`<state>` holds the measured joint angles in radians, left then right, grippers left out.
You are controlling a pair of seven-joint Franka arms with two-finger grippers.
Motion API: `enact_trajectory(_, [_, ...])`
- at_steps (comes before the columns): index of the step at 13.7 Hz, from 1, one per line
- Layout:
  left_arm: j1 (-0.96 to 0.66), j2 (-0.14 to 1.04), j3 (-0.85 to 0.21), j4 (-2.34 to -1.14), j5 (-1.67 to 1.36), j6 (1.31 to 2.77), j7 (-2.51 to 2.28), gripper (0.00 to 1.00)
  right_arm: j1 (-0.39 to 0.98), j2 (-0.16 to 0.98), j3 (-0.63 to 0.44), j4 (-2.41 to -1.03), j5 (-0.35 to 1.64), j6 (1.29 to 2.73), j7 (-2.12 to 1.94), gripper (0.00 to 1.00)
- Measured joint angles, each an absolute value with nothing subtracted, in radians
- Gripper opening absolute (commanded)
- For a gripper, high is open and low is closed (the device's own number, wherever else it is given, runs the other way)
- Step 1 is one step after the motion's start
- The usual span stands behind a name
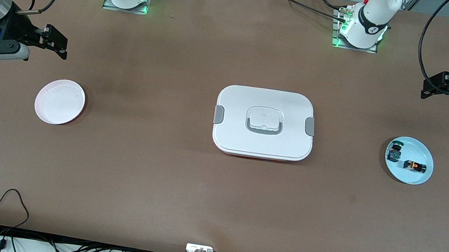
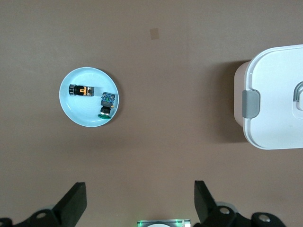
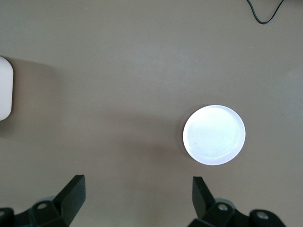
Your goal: Transfer orange switch to right arm and place
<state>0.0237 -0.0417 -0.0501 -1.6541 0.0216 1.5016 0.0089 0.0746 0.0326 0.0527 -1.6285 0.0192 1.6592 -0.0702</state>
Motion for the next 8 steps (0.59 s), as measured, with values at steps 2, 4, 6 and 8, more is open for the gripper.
enact_trajectory(2, [0.024,-0.042,-0.052,-1.654,0.022,1.502,0.009,1.0,0.075,0.033,0.053,-1.629,0.019,1.655,-0.07,1.0])
enact_trajectory(4, [0.024,-0.041,-0.052,-1.65,0.022,1.502,0.009,1.0,0.074,0.033,0.052,-1.631,0.019,1.65,-0.069,1.0])
enact_trajectory(6, [0.024,-0.037,-0.052,-1.641,0.022,1.502,0.009,1.0,0.073,0.033,0.052,-1.634,0.019,1.649,-0.068,1.0])
enact_trajectory(8, [0.024,-0.03,-0.052,-1.634,0.022,1.5,0.009,1.0,0.074,0.033,0.052,-1.634,0.019,1.648,-0.068,1.0])
